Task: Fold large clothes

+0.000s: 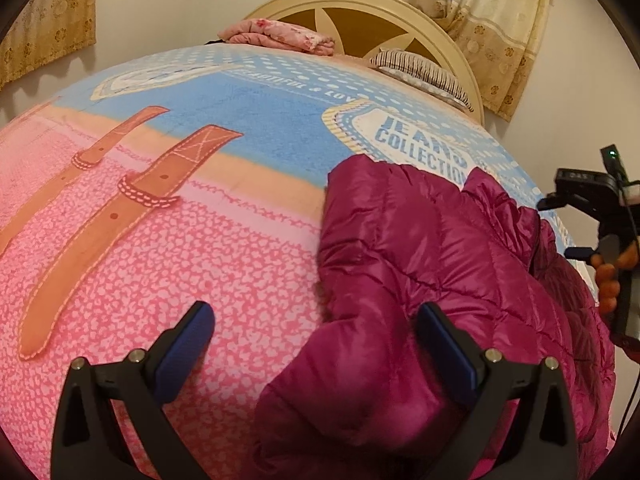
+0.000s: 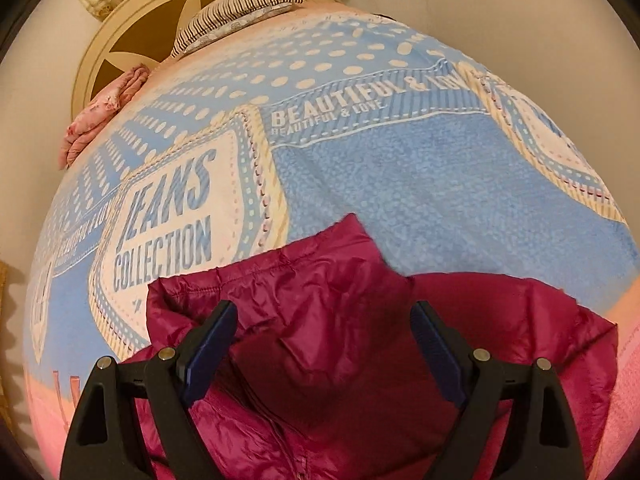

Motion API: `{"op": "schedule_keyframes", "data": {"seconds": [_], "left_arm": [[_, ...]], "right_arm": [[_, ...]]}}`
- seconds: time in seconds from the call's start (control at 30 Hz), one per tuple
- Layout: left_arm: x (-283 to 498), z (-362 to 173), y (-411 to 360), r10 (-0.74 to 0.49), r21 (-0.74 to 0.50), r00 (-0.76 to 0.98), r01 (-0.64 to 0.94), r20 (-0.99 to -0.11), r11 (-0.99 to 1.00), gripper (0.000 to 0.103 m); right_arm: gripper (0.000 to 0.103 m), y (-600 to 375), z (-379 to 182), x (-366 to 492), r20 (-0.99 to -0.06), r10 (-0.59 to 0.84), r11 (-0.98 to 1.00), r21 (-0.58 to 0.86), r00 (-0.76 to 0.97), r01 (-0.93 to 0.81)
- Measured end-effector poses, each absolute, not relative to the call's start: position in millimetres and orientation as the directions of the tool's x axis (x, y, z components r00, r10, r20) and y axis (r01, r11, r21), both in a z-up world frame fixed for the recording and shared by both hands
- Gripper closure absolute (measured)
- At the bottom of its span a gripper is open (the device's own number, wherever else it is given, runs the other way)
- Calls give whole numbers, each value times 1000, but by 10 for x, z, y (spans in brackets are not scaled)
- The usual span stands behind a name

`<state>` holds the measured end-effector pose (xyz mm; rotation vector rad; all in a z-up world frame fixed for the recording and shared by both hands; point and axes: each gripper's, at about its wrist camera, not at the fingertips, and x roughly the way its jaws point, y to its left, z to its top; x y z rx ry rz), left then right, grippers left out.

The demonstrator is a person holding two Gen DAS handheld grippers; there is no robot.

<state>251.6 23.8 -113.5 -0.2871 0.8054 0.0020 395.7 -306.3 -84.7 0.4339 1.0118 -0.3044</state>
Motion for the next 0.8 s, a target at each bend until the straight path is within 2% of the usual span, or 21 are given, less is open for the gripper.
{"op": "schedule_keyframes", "data": {"seconds": [0.17,0.43,0.6,0.7,0.8], "left_arm": [[2522,-1152,243,-109,-261,695,-117,-711,958,0],[2543,-1160,207,-98,-249,692,-121,-715,961,0],[2554,-1169,196,-97,-248,691,-122,-716,961,0],[2554,-1169,197,-97,-248,691,-122,-716,961,0],[2549,-1166,205,-98,-249,691,-121,-716,961,0]], "right_arm": [[15,-2994,-949,4069,-887,-69,876,165,457,453],[15,-2981,-843,4056,-862,-98,882,157,497,445],[16,-2901,-885,4189,-886,-171,898,40,431,439],[29,-2860,-994,4262,-905,-181,900,6,386,435],[32,-2814,-1057,4291,-908,-215,907,-49,360,418]]}}
